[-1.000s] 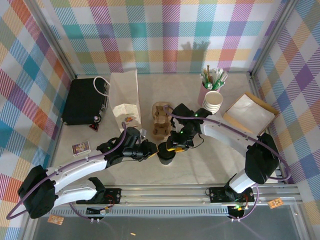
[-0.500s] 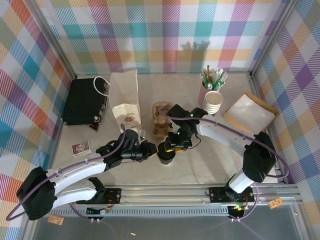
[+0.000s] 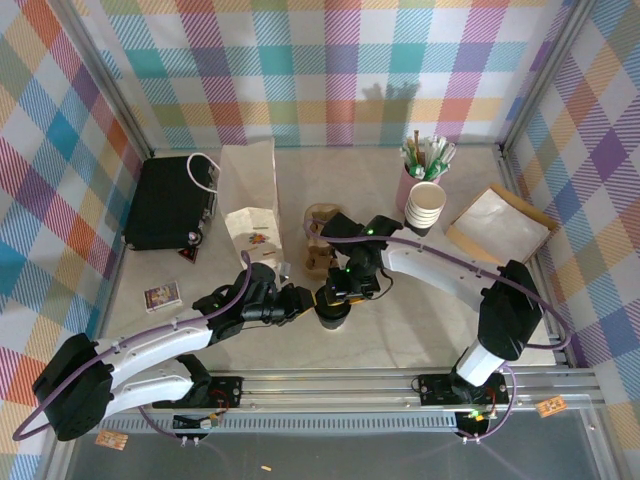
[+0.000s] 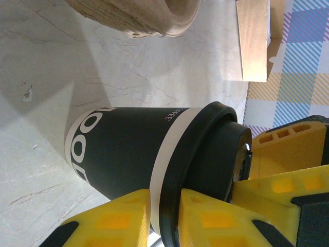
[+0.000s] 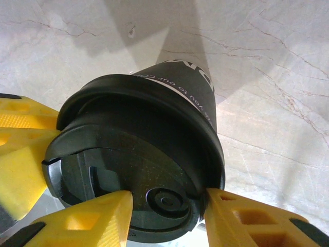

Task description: Pack the takeout coffee

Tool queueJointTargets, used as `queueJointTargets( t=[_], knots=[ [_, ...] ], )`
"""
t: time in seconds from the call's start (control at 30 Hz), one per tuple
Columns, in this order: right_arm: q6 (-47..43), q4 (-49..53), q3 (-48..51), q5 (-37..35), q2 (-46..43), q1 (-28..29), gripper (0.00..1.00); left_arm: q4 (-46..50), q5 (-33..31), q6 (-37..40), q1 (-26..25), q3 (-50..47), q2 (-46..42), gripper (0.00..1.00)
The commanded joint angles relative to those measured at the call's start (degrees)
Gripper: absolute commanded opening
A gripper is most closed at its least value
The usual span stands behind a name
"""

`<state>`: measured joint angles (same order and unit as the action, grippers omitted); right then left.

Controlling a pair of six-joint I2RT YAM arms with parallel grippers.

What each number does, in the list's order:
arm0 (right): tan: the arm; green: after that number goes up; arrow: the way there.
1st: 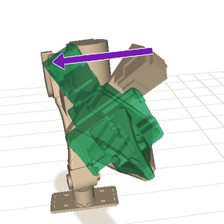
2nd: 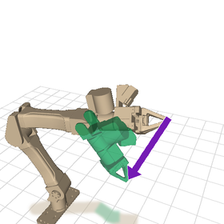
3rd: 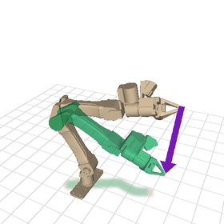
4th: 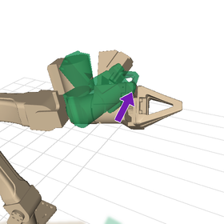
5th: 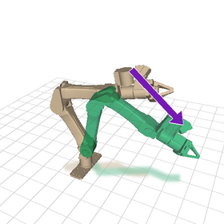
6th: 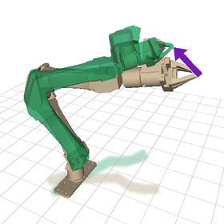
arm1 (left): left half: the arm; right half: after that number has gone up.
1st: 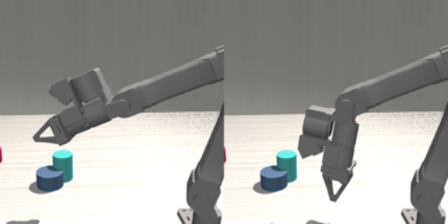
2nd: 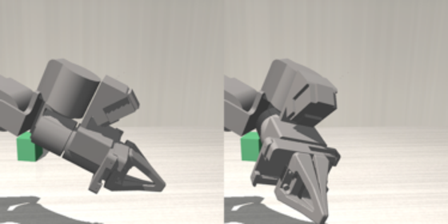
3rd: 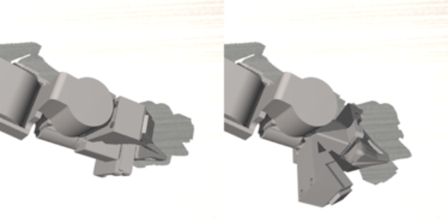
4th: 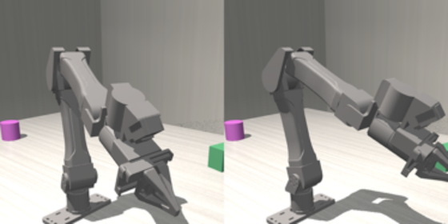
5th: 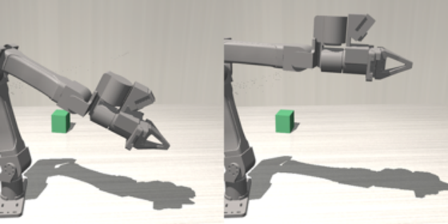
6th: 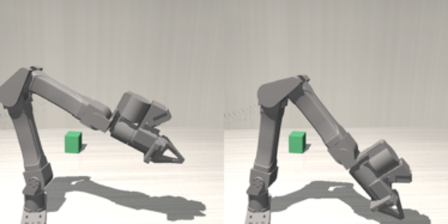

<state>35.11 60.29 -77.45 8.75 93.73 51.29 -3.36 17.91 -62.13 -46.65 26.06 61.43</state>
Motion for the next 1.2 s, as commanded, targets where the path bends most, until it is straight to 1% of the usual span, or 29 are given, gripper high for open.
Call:
queueJointTargets(
  t=[0.0, 0.17, 0.27, 0.37, 0.43, 0.53, 0.73, 0.97, 1.1, 1.17],
  knots=[
    [-1.4, 4.2, 0.9, -2.0, 3.5, 2.3, 0.44, 10.5, -2.9, 1.1, -1.3, -2.4, 4.1, 0.21],
    [-2.1, 5.2, -1.7, -3.5, 3.0, 3.3, 0.45, 14.7, -3.5, 3.3, -1.3, 0.7, 2.1, 0.24],
    [-2.4, 5.2, -3.8, -3.5, 2.4, 3.4, 0.46, 18.1, -5.8, 4.5, -1.2, 2.5, -1.2, 0.26],
    [-2.5, 5.2, -5.7, -3.8, 2.1, 3.4, 0.49, 20.3, -7.4, 5.3, -1.2, 3.7, -3.4, 0.32],
    [-2.4, 5.3, -6.7, -4.1, 1.9, 3.4, 0.5, 20.9, -7.5, 5.5, -1.2, 4.2, -4.3, 0.39],
    [-2.5, 5.5, -7.6, -4.2, 1.8, 3.4, 0.51, 20.4, -6.8, 5.8, -1.2, 4.7, -4.9, 0.42],
    [-2.9, 5.9, -8.5, -5.0, 1.4, 3.4, 0.51, 19.8, -6.4, 6.2, -1.2, 5.1, -5.7, 0.43],
    [-0.7, 5.2, -6.9, -6.2, -2.4, 3.0, 0.46, 19.9, -6.7, 6.5, -1.2, 6.4, -6.5, 0.43],
    [-0.2, 3.3, -3.9, -6.8, -5.6, 2.9, 0.47, 19.8, -7.0, 6.9, -1.2, 6.7, -8.2, 0.46],
    [-2.2, 1.0, -2.8, -5.0, -6.6, 2.6, 0.49, 19.8, -7.0, 7.0, -1.2, 6.7, -9.1, 0.48]
  ],
)
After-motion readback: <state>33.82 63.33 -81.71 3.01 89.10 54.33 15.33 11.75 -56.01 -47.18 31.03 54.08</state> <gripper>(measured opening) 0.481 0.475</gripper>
